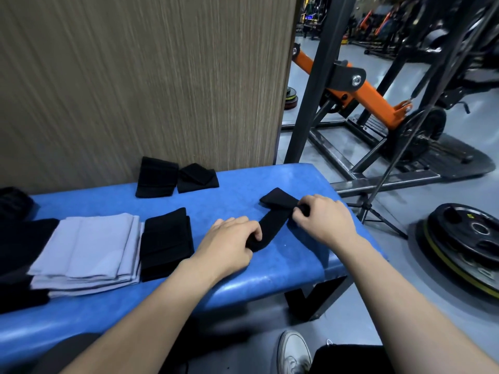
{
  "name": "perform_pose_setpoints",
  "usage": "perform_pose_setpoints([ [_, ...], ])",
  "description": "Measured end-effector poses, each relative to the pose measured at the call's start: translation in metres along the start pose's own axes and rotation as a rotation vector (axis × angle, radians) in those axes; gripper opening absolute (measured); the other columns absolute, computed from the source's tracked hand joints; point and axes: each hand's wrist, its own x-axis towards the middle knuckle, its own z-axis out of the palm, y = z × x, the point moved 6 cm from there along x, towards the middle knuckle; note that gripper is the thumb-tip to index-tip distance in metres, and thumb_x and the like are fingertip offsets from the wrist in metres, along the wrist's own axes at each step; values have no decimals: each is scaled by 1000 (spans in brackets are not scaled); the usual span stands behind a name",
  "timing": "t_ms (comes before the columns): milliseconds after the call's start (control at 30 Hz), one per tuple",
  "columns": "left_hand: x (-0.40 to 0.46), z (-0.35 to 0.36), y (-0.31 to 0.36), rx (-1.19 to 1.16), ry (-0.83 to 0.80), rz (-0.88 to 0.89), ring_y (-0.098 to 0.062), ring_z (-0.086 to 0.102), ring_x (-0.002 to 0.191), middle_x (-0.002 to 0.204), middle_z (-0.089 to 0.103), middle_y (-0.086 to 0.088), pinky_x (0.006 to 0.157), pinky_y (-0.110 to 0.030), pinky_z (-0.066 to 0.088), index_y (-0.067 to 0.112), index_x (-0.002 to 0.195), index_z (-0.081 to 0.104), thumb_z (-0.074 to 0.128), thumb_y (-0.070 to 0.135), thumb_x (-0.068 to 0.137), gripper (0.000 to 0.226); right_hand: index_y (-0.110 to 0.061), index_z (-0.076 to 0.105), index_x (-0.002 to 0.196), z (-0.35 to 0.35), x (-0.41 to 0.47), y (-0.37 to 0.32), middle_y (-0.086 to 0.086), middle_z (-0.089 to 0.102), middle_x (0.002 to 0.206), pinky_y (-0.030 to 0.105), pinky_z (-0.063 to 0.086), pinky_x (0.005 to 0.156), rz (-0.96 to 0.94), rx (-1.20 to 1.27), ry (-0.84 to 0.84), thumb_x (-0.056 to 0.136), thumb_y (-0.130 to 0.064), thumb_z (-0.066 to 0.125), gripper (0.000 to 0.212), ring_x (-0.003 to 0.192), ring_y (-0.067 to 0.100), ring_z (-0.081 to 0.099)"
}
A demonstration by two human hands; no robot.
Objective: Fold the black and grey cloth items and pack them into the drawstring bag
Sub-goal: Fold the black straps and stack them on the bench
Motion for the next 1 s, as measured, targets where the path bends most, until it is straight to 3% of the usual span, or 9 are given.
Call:
perform_pose_setpoints([
  [100, -9, 2, 6, -49, -59, 18, -8, 51, 90, 92, 48, 17, 78, -25, 39, 39, 106, 52, 60, 24, 83, 29, -18, 60, 85, -6, 1, -4, 2, 67, 82, 37, 44, 69, 12, 8, 72, 94, -44, 45, 32, 81, 31, 62],
  [267, -15, 2, 13, -64, -95, 59, -11, 55, 95, 100, 50, 15, 79, -30, 47, 35, 97, 58, 56, 30, 86, 12, -24, 61, 107, 6, 2, -6, -1, 60, 105, 35, 46, 73, -65, 40, -60, 91, -31, 57, 18, 100, 25, 59],
  [400, -13, -3, 5, -79, -95, 43, -10, 54, 97, 104, 51, 17, 81, -37, 50, 32, 91, 59, 56, 34, 85, 7, -24, 65, 100, 9, 4, 0, -2, 59, 104, 36, 47, 77, -37, 157, -81, 84, -15, 62, 19, 102, 23, 57],
  [500, -12, -8, -1, -106, -112, 3, -12, 55, 100, 99, 61, 16, 84, -37, 50, 32, 93, 61, 59, 37, 85, 10, -20, 66, 83, 2, 5, 5, -3, 64, 92, 36, 49, 79, 39, 394, -29, 83, -18, 69, 4, 92, 18, 61],
  [633, -10, -21, -9, -261, 13, -86, -8, 61, 85, 83, 67, 15, 77, -30, 50, 32, 88, 61, 63, 35, 87, 3, -4, 63, 78, -10, 2, 6, -4, 64, 67, 18, 43, 58, 130, 808, -10, 84, -19, 75, 20, 57, 3, 58],
  [700, -10, -27, -13, -354, 103, -139, -3, 62, 75, 76, 68, 12, 70, -27, 48, 29, 84, 60, 63, 31, 88, 5, 2, 57, 80, -14, 2, 9, -1, 56, 63, 17, 37, 52, 170, 940, 35, 86, -18, 74, 27, 52, 4, 49],
  [833, -12, -34, -25, -653, 250, -286, -10, 65, 53, 65, 71, -2, 58, -27, 46, 23, 85, 57, 59, 24, 92, 7, -6, 65, 88, -16, 1, 18, -3, 68, 76, 27, 48, 63, 263, 1057, 79, 85, -25, 76, 22, 69, 13, 63],
  [900, -13, -38, -33, -698, 319, -340, -10, 64, 51, 64, 71, -3, 56, -24, 43, 22, 89, 57, 57, 25, 93, 4, -14, 70, 94, -15, -1, 23, -2, 76, 88, 35, 57, 74, 309, 1091, 73, 84, -26, 77, 17, 83, 18, 72],
  [1000, -14, -38, -38, -688, 357, -366, -9, 65, 53, 72, 70, -2, 55, -26, 52, 25, 96, 56, 57, 23, 91, 5, -14, 67, 93, -10, 0, 25, 2, 74, 90, 40, 57, 78, 319, 966, 48, 84, -24, 76, 16, 87, 23, 71],
])
